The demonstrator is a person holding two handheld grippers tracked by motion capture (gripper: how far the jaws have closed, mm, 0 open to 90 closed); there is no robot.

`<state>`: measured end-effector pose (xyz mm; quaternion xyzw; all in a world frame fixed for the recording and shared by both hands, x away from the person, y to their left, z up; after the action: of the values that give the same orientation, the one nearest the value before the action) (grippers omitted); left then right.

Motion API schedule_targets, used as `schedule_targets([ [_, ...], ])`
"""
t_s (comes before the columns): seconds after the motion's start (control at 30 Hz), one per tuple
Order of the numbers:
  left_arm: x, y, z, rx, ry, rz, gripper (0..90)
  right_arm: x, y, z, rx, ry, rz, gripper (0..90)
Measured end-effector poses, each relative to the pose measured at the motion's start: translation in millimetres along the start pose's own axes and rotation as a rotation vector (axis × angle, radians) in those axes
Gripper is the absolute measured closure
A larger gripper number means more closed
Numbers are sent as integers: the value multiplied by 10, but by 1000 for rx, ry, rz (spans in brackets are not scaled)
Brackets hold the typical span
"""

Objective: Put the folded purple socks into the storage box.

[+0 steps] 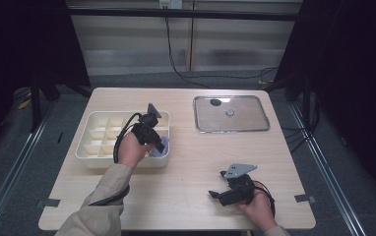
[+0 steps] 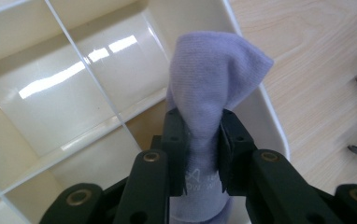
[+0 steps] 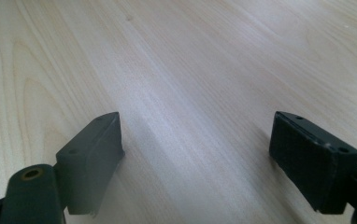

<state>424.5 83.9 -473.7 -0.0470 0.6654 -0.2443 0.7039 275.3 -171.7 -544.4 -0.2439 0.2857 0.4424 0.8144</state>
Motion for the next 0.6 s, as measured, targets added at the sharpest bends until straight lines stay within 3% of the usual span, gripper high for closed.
schedule_targets([
  [0.6,58,-40,-11,48,26,53,761,0,-1,0,-1,0,0,167],
])
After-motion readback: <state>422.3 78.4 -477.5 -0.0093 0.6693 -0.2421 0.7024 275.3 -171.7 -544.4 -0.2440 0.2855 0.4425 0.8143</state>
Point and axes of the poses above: each handheld gripper's, and its own axes: x roughly forward along the jaws, z roughly out of its top, y roughly to its left, the point moved 5 cm from there along x, roughly forward along the jaws, and after that the axes turned 14 degrees about -x, right-handed, at the moved point
